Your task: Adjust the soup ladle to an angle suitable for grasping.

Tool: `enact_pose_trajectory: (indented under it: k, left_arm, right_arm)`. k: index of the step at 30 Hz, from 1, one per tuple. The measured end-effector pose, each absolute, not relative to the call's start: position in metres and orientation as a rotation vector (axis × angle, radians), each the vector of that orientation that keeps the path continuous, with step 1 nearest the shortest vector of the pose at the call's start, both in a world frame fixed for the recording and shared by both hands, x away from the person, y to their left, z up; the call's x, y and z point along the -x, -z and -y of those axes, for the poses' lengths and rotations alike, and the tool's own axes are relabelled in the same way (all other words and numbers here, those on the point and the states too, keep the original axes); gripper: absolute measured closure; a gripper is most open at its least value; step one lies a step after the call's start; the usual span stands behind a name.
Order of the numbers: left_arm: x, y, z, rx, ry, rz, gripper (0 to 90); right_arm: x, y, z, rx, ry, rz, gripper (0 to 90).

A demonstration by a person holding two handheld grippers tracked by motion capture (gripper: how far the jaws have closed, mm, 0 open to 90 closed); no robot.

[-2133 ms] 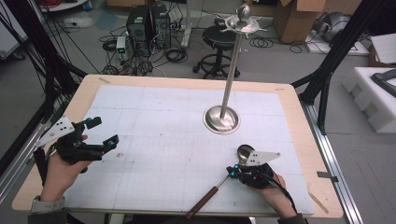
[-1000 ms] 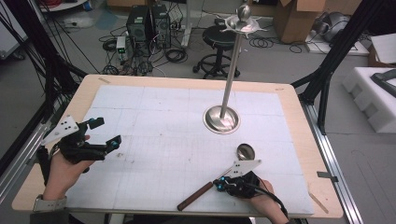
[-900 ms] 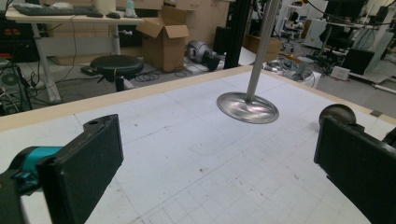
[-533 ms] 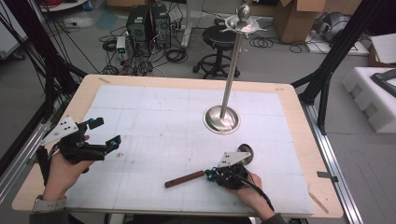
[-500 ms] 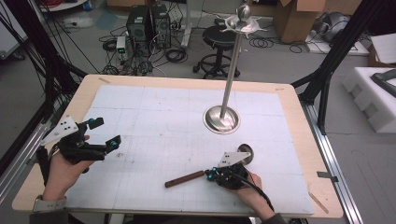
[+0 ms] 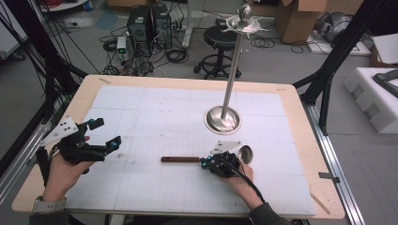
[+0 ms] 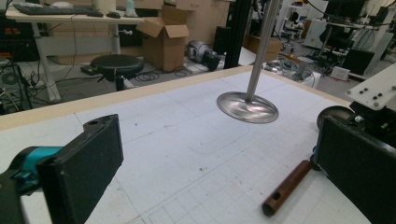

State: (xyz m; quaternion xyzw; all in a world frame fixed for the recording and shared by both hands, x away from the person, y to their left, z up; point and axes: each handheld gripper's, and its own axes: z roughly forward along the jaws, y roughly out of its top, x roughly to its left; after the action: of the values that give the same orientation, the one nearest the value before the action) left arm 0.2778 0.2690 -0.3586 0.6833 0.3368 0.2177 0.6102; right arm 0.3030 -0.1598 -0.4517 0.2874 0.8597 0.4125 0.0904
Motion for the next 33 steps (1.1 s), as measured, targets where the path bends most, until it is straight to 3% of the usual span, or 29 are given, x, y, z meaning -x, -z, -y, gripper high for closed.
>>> enact_pose_trajectory:
  k: [27,33]
  left_arm:
    - [-0.277,0.359,-0.273,-1.558,-0.498,-0.782,1.8]
    - [-0.277,0.360,-0.275,-1.554,-0.498,-0.790,1.8]
  right_arm:
    - [-0.342,0.451,0.143,-1.018,-1.105,-2.379,90.0]
    - [-0.337,0.433,0.151,-0.989,-1.205,-2.388,90.0]
